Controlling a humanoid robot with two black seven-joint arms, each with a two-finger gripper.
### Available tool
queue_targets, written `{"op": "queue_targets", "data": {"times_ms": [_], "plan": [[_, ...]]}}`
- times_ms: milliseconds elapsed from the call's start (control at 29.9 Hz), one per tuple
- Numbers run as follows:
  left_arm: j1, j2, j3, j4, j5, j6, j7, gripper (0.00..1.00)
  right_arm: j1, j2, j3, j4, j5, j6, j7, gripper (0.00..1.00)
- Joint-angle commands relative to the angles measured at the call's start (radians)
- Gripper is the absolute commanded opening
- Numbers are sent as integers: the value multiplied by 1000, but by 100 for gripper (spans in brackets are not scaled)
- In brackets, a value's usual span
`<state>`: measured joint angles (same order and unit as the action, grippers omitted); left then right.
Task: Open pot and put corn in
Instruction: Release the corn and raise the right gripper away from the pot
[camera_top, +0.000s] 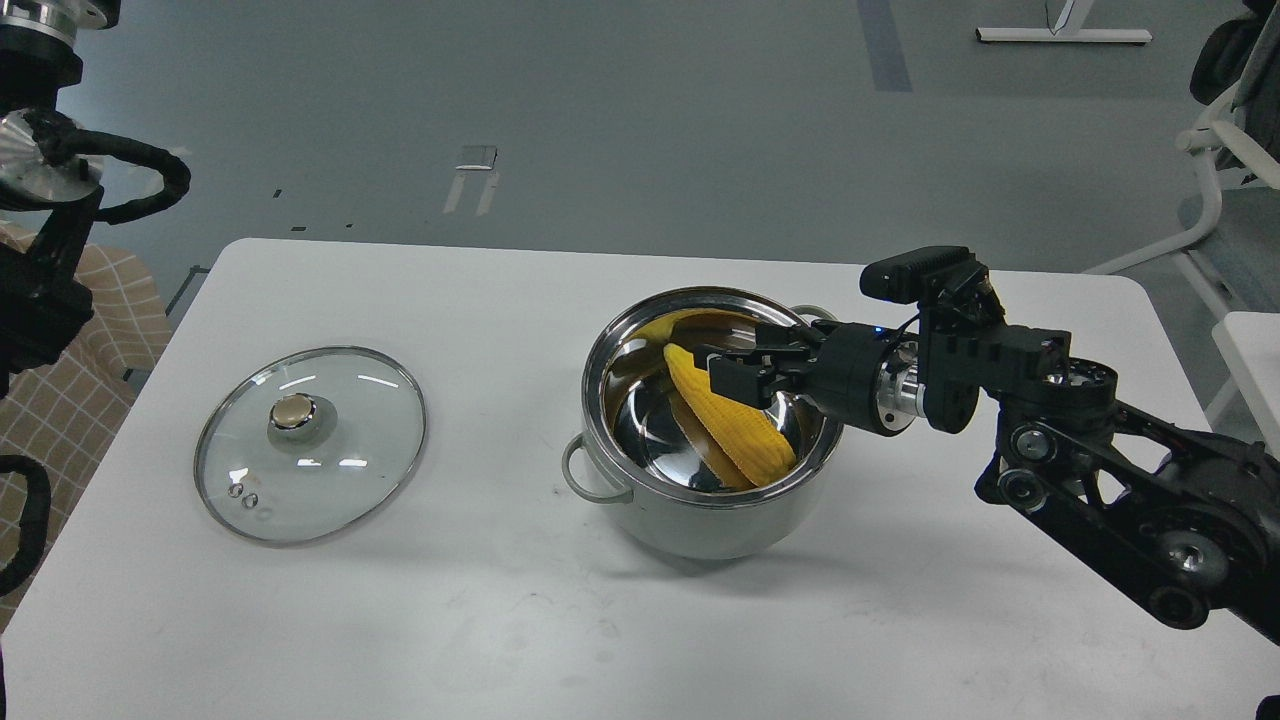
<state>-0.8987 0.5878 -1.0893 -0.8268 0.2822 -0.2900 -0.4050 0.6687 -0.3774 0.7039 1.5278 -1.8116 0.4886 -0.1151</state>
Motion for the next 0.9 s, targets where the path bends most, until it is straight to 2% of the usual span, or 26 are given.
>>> {"op": "queue_targets", "data": {"times_ms": [0, 100, 301, 435, 535, 702, 869], "plan": [[0, 3, 0, 0, 0, 0, 0, 97, 0, 3, 5, -1, -3, 0, 0, 98], [0, 4, -1, 0, -1, 0, 0, 97, 11, 21, 60, -6, -2, 0, 0, 98], [6, 12, 8, 0, 0, -4, -2, 98, 18, 167, 400, -21, 12, 0, 0, 100], [15, 10, 14, 0, 3, -3, -2, 98, 113, 329, 679, -121, 38, 0, 3, 100], [18, 7, 14, 0, 3, -5, 0, 98, 199, 370, 790, -219, 69, 0, 5, 100], [29, 4, 16, 1, 2, -6, 2, 98, 374, 357, 871, -506, 341, -4, 5, 100], [83, 14, 11, 1, 0, -11, 3, 98, 462, 219, 873, -745, 768, -99, 8, 100]]}}
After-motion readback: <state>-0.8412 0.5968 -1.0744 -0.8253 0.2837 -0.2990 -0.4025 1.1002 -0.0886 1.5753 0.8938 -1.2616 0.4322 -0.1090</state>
